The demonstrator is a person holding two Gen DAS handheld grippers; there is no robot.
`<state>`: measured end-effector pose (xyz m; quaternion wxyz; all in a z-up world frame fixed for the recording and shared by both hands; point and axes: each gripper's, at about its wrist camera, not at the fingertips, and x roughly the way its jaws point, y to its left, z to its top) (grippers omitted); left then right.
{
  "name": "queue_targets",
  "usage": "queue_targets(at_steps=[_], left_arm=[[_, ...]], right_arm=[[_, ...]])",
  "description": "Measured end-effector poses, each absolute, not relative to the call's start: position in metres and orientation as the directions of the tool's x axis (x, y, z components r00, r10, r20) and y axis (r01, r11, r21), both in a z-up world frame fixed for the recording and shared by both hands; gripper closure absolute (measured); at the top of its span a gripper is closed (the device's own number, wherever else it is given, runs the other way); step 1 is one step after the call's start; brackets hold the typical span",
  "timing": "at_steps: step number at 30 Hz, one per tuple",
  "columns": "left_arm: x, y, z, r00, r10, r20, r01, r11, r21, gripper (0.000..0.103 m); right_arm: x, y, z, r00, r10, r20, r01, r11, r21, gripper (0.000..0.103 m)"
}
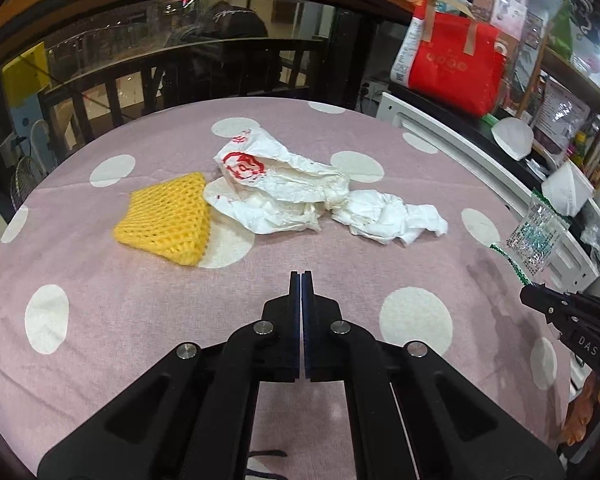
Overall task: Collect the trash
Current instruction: 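Grasp the clear wrapper with green strip with the right gripper, then grasp the white red-print plastic bag with the left gripper while the right holds the wrapper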
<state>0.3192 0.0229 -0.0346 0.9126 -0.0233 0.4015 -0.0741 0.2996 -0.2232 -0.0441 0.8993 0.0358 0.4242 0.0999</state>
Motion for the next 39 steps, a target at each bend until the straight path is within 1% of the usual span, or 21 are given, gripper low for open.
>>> queue_targets(at_steps=[3, 5, 8, 11, 13, 14, 15, 16, 17, 19, 20, 21, 22, 23, 24, 25, 26, 29, 32, 35, 39], left_arm=[[0.323, 0.022, -0.031, 0.696, -0.135, -0.705, 0.107, 0.991, -0.083, 0.102], [0.335, 0.021, -0.031, 0.686, -0.151, -0.712, 0.124, 0.988, -0.09, 0.101], [0.362, 0.006, -0.034, 0.686, -0.076, -0.724, 0.132, 0.991, 0.021, 0.101], [0.393, -0.006, -0.043, 0.659, -0.057, -0.75, 0.163, 0.984, 0.069, 0.098], [0.414, -0.015, -0.052, 0.625, -0.063, -0.778, 0.195, 0.978, 0.078, 0.083], [0.422, -0.017, -0.056, 0.614, -0.061, -0.787, 0.195, 0.978, 0.077, 0.057], [0.427, -0.018, -0.059, 0.623, -0.048, -0.781, 0.179, 0.98, 0.082, 0.028], [0.427, -0.019, -0.06, 0.649, -0.046, -0.76, 0.17, 0.982, 0.086, 0.02], [0.427, -0.02, -0.06, 0.669, -0.05, -0.742, 0.174, 0.981, 0.09, 0.018], [0.432, -0.025, -0.066, 0.655, -0.042, -0.755, 0.186, 0.977, 0.107, 0.02], [0.434, -0.026, -0.07, 0.643, -0.035, -0.765, 0.182, 0.977, 0.108, 0.029], [0.437, -0.026, -0.075, 0.628, -0.029, -0.777, 0.17, 0.98, 0.101, 0.045], [0.44, -0.023, -0.08, 0.61, -0.036, -0.791, 0.162, 0.983, 0.08, 0.053], [0.439, -0.018, -0.079, 0.616, -0.065, -0.785, 0.154, 0.987, 0.039, 0.06], [0.439, -0.014, -0.08, 0.609, -0.07, -0.79, 0.137, 0.99, 0.018, 0.075], [0.439, -0.01, -0.079, 0.605, -0.084, -0.792, 0.126, 0.992, -0.008, 0.076], [0.438, -0.005, -0.077, 0.602, -0.093, -0.793, 0.11, 0.993, -0.034, 0.082], [0.426, 0.003, -0.068, 0.62, -0.112, -0.777, 0.098, 0.993, -0.065, 0.083], [0.402, 0.004, -0.058, 0.654, -0.114, -0.748, 0.105, 0.993, -0.06, 0.084], [0.37, 0.001, -0.046, 0.675, -0.16, -0.72, 0.144, 0.986, -0.085, 0.085], [0.323, -0.01, -0.027, 0.712, -0.198, -0.673, 0.195, 0.977, -0.082, 0.084]], right_arm=[[0.292, -0.226, -0.044, 0.621, 0.213, -0.754, -0.152, 0.977, 0.151, 0.099], [0.29, -0.227, -0.044, 0.622, 0.215, -0.753, -0.154, 0.976, 0.152, 0.099], [0.291, -0.228, -0.045, 0.62, 0.22, -0.753, -0.152, 0.975, 0.16, 0.099], [0.292, -0.23, -0.045, 0.62, 0.222, -0.753, -0.148, 0.975, 0.166, 0.099], [0.291, -0.232, -0.046, 0.616, 0.224, -0.755, -0.145, 0.974, 0.172, 0.099], [0.29, -0.233, -0.046, 0.615, 0.224, -0.756, -0.143, 0.975, 0.172, 0.099], [0.289, -0.234, -0.047, 0.615, 0.223, -0.756, -0.143, 0.975, 0.171, 0.099], [0.288, -0.235, -0.047, 0.615, 0.221, -0.757, -0.143, 0.975, 0.169, 0.099], [0.287, -0.236, -0.048, 0.615, 0.218, -0.758, -0.141, 0.976, 0.166, 0.099], [0.286, -0.24, -0.05, 0.612, 0.214, -0.762, -0.137, 0.977, 0.164, 0.099], [0.286, -0.241, -0.051, 0.61, 0.212, -0.764, -0.133, 0.977, 0.165, 0.099], [0.287, -0.241, -0.051, 0.608, 0.211, -0.765, -0.129, 0.978, 0.167, 0.099], [0.287, -0.243, -0.052, 0.607, 0.214, -0.766, -0.125, 0.977, 0.173, 0.099], [0.287, -0.243, -0.053, 0.606, 0.216, -0.765, -0.124, 0.976, 0.177, 0.099], [0.286, -0.244, -0.053, 0.608, 0.217, -0.764, -0.123, 0.976, 0.18, 0.099], [0.284, -0.244, -0.053, 0.61, 0.219, -0.762, -0.122, 0.976, 0.182, 0.099], [0.282, -0.244, -0.052, 0.611, 0.221, -0.76, -0.124, 0.975, 0.185, 0.099], [0.277, -0.247, -0.05, 0.616, 0.226, -0.755, -0.125, 0.974, 0.19, 0.099], [0.269, -0.252, -0.047, 0.624, 0.236, -0.745, -0.121, 0.971, 0.206, 0.099], [0.257, -0.257, -0.045, 0.633, 0.245, -0.734, -0.121, 0.968, 0.219, 0.099], [0.238, -0.264, -0.042, 0.65, 0.243, -0.72, -0.117, 0.968, 0.222, 0.099]])
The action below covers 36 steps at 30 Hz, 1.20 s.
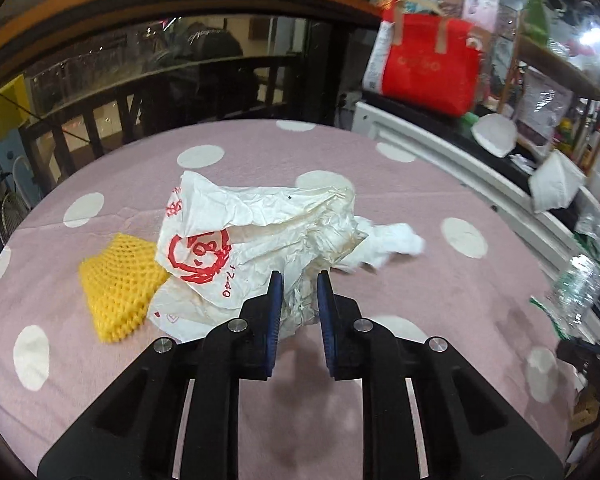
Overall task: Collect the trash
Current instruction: 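Carry the wrapper into the black bin and open the right gripper while the left carries the bag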
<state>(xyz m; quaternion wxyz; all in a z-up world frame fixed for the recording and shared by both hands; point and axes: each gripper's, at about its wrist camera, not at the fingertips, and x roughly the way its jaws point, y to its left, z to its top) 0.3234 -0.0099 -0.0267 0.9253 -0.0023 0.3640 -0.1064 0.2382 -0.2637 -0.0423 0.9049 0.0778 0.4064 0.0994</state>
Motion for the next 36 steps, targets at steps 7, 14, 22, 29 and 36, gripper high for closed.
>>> queue_targets(at_steps=[7, 14, 22, 29, 36], left_arm=[[0.255, -0.031, 0.0, 0.73, -0.308, -0.61, 0.283, 0.949, -0.141, 0.084], [0.196, -0.069, 0.018, 0.739, -0.383, -0.554, 0.376, 0.917, -0.132, 0.084], [0.139, -0.132, 0.022, 0.73, -0.456, -0.51, 0.501, 0.864, -0.056, 0.084], [0.111, -0.186, 0.01, 0.641, -0.548, -0.537, 0.607, 0.791, -0.082, 0.084], [0.096, -0.23, -0.008, 0.552, -0.599, -0.58, 0.671, 0.732, -0.118, 0.084]], right_arm=[[0.192, -0.281, -0.039, 0.676, 0.23, -0.7, -0.106, 0.97, 0.217, 0.099], [0.15, -0.31, -0.039, 0.695, 0.206, -0.689, -0.066, 0.972, 0.225, 0.099], [0.108, -0.354, -0.045, 0.711, 0.137, -0.69, 0.019, 0.977, 0.213, 0.099], [0.079, -0.396, -0.067, 0.68, 0.078, -0.729, 0.117, 0.97, 0.213, 0.099], [0.075, -0.421, -0.103, 0.62, 0.044, -0.783, 0.194, 0.959, 0.208, 0.099]])
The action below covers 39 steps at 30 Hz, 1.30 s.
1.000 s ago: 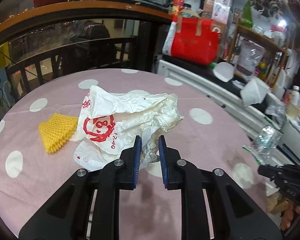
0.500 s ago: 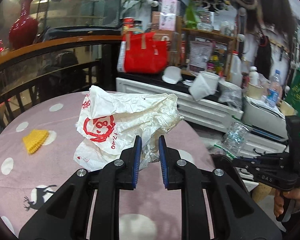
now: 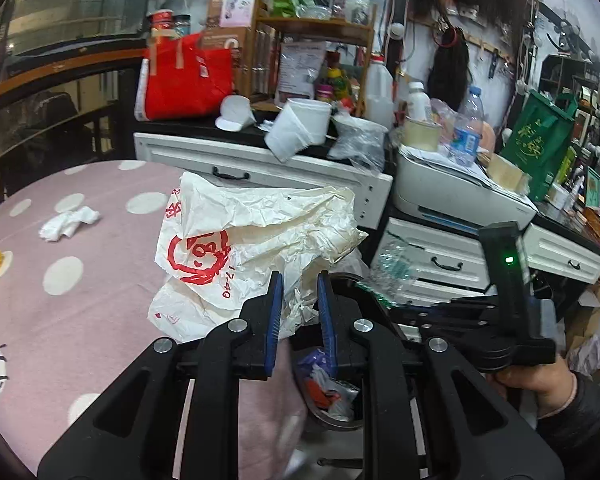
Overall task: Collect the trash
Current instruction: 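Carry the wrapper into the black bin and open the right gripper while the left carries the bag, then lower the red-print bag into the black bin and open the left gripper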
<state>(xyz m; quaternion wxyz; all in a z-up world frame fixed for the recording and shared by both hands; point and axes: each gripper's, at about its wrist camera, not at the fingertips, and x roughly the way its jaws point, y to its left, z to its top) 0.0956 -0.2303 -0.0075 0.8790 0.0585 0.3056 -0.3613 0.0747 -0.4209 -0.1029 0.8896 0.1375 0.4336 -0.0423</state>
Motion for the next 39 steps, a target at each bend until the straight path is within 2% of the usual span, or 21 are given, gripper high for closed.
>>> queue_targets(at_steps=[11, 12, 13, 14, 15, 16, 23, 32, 39], left_arm=[[0.076, -0.279, -0.037, 0.459, -0.619, -0.638, 0.735, 0.668, -0.118, 0.084], [0.075, -0.283, -0.039, 0.45, -0.62, -0.642, 0.74, 0.661, -0.12, 0.084], [0.074, -0.287, -0.041, 0.442, -0.622, -0.646, 0.746, 0.656, -0.12, 0.084], [0.072, -0.29, -0.043, 0.436, -0.622, -0.65, 0.75, 0.651, -0.12, 0.084], [0.071, -0.294, -0.047, 0.428, -0.622, -0.656, 0.755, 0.645, -0.119, 0.084], [0.07, -0.297, -0.049, 0.42, -0.623, -0.661, 0.759, 0.64, -0.121, 0.084], [0.065, -0.316, -0.074, 0.372, -0.607, -0.702, 0.778, 0.616, -0.12, 0.084], [0.07, -0.339, -0.116, 0.321, -0.553, -0.769, 0.787, 0.608, -0.108, 0.084], [0.08, -0.356, -0.151, 0.269, -0.505, -0.82, 0.79, 0.603, -0.112, 0.084]], right_arm=[[0.086, -0.448, -0.174, 0.485, 0.077, -0.871, 0.285, 0.928, 0.241, 0.099], [0.087, -0.451, -0.181, 0.473, 0.089, -0.876, 0.299, 0.92, 0.255, 0.095], [0.086, -0.454, -0.191, 0.46, 0.101, -0.882, 0.32, 0.908, 0.27, 0.091], [0.086, -0.455, -0.196, 0.453, 0.107, -0.885, 0.332, 0.901, 0.279, 0.072], [0.085, -0.456, -0.201, 0.449, 0.11, -0.887, 0.344, 0.895, 0.285, 0.047], [0.082, -0.457, -0.205, 0.451, 0.107, -0.886, 0.36, 0.887, 0.29, 0.04], [0.073, -0.471, -0.2, 0.468, 0.077, -0.88, 0.406, 0.866, 0.292, 0.039], [0.052, -0.506, -0.184, 0.483, -0.053, -0.874, 0.516, 0.824, 0.235, 0.034], [0.044, -0.523, -0.185, 0.483, -0.087, -0.871, 0.559, 0.797, 0.23, 0.033]])
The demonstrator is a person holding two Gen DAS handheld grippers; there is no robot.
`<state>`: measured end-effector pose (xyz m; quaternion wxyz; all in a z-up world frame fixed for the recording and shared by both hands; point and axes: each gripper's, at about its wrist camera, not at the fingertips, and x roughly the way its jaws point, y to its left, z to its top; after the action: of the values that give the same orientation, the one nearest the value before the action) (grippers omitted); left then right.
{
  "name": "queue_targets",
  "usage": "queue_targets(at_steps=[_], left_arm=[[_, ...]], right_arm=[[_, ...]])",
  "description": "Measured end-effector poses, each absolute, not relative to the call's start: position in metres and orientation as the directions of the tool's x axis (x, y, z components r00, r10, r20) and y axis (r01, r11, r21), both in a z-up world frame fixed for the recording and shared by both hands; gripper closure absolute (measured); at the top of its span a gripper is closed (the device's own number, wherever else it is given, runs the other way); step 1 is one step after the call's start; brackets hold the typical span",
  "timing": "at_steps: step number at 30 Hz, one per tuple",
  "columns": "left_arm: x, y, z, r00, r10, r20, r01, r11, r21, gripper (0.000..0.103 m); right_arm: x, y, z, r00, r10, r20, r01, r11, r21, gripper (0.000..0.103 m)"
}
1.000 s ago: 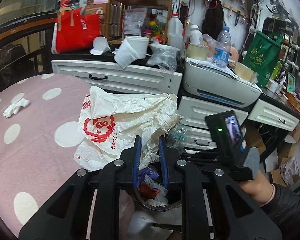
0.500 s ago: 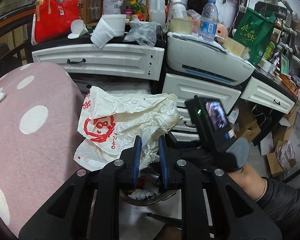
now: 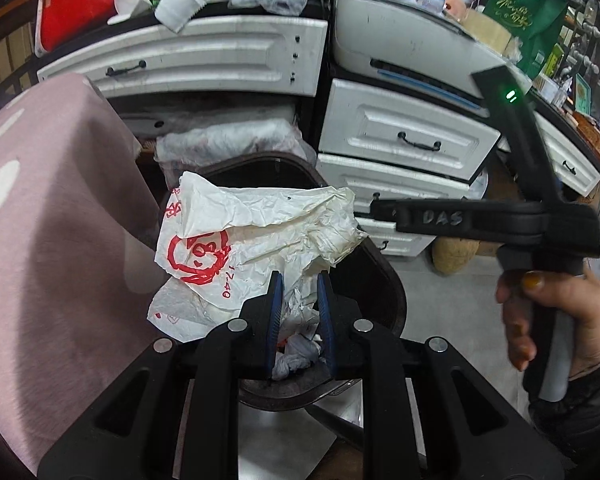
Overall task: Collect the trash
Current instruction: 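Lower the red-print bag into the black bin and open the left gripper, then move both tools back toward the table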
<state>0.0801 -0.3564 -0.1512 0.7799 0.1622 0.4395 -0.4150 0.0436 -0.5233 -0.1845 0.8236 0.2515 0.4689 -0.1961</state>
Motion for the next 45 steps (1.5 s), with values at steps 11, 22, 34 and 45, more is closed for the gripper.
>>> queue_targets(at_steps=[11, 22, 34, 45], left_arm=[[0.083, -0.374, -0.182, 0.226, -0.439, -0.87, 0.808, 0.583, -0.084, 0.074], [0.069, -0.375, -0.179, 0.217, -0.448, -0.867, 0.835, 0.545, -0.073, 0.021], [0.043, -0.345, -0.12, 0.244, -0.516, -0.821, 0.86, 0.507, -0.064, 0.015], [0.067, -0.268, -0.059, 0.381, -0.526, -0.761, 0.809, 0.588, -0.002, 0.011]], right_arm=[[0.041, -0.527, -0.182, 0.489, -0.113, -0.865, 0.573, 0.79, 0.221, 0.029], [0.038, -0.53, -0.18, 0.489, -0.125, -0.863, 0.585, 0.781, 0.218, 0.026], [0.036, -0.519, -0.148, 0.568, -0.147, -0.809, 0.555, 0.795, 0.246, 0.025], [0.066, -0.449, -0.088, 0.678, -0.074, -0.731, 0.341, 0.913, 0.223, 0.016]])
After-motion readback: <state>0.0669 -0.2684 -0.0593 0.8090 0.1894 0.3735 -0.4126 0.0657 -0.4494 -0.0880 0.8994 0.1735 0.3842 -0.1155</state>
